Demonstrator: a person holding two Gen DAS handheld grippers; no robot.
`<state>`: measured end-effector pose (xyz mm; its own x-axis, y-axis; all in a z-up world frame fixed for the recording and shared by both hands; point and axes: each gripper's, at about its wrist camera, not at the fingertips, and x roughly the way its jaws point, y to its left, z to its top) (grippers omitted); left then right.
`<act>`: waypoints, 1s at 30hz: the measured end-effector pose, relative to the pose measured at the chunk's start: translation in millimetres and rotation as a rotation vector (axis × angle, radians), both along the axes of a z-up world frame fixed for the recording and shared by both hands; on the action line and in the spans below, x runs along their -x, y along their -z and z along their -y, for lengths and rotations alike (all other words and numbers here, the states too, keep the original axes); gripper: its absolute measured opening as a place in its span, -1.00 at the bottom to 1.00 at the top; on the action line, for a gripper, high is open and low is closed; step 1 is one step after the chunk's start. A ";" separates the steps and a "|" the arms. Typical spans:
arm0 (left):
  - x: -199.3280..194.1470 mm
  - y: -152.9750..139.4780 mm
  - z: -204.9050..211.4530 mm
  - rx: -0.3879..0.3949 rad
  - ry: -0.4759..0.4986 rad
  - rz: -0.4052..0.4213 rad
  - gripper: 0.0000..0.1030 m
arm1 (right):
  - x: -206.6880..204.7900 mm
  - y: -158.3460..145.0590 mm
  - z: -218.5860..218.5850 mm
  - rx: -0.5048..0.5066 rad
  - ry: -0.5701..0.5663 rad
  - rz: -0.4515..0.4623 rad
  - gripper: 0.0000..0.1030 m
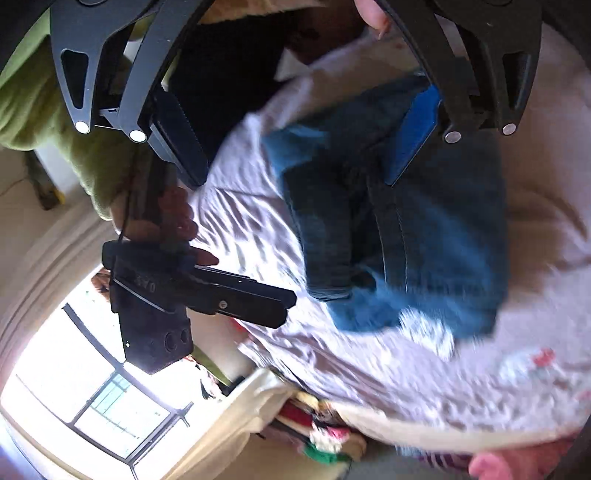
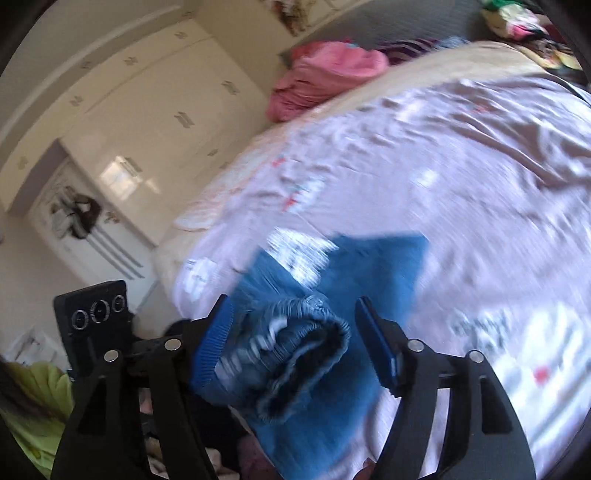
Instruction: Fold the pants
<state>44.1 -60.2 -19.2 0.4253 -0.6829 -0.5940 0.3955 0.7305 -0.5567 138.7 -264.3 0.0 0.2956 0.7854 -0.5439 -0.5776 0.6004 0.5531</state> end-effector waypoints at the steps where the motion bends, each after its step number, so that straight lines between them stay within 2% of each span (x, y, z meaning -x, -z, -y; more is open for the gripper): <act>1: 0.4 0.8 -0.2 0.004 0.001 -0.004 0.71 | 2.0 2.0 -0.6 0.019 0.014 -0.009 0.37; 4: 4.7 -11.7 -11.2 0.018 -0.023 0.036 0.71 | 6.3 1.5 -7.5 0.047 0.042 -0.028 0.41; 6: 10.6 -25.5 -23.9 0.003 -0.079 0.077 0.71 | 6.6 -1.2 -13.5 0.044 0.033 -0.032 0.49; 9: 8.1 -33.5 -35.9 -0.204 -0.223 0.116 0.71 | -1.9 2.6 -30.6 0.108 0.046 -0.070 0.52; 11: 4.5 -28.4 -33.2 -0.253 -0.225 0.102 0.71 | -8.2 12.8 -39.1 0.134 0.050 -0.118 0.52; 12: 1.4 -22.0 -27.9 -0.283 -0.210 0.090 0.67 | -11.1 19.1 -42.5 0.138 0.062 -0.147 0.42; 13: -0.5 -17.0 -22.3 -0.295 -0.195 0.087 0.61 | -12.5 22.6 -44.8 0.121 0.059 -0.163 0.02; 14: -2.5 -8.0 -17.2 -0.314 -0.181 0.074 0.43 | -13.4 26.4 -49.3 0.088 0.043 -0.176 -0.11; 15: -3.7 1.6 -13.0 -0.348 -0.180 0.047 0.32 | -13.0 26.8 -52.4 0.086 0.045 -0.166 -0.20; 16: -1.8 5.0 -9.8 -0.373 -0.182 0.044 0.31 | -11.3 25.1 -54.3 0.081 0.046 -0.149 -0.29; 19: 7.8 10.3 3.1 -0.483 -0.173 0.100 0.32 | 0.0 5.6 -48.5 -0.024 0.007 -0.068 -0.35; 22: 8.3 15.1 1.1 -0.477 -0.171 0.088 0.32 | -5.0 11.7 -37.5 -0.028 0.018 -0.053 -0.34; 23: 8.8 15.4 1.6 -0.482 -0.169 0.088 0.32 | -9.6 22.0 -35.5 0.024 0.038 -0.058 -0.30; 25: 11.9 15.0 4.0 -0.481 -0.158 0.092 0.32 | -12.2 37.3 -33.1 0.107 0.071 -0.080 -0.03; 27: 15.3 11.5 2.7 -0.465 -0.152 0.091 0.36 | -7.4 38.9 -24.6 0.066 0.083 -0.091 0.02; 28: 15.1 8.7 -1.3 -0.433 -0.146 0.086 0.38 | -1.9 34.6 -19.9 0.058 0.094 -0.071 0.10; 30: 17.2 0.8 -10.5 -0.368 -0.152 0.074 0.47 | 17.8 16.5 -10.6 0.055 0.099 0.028 0.15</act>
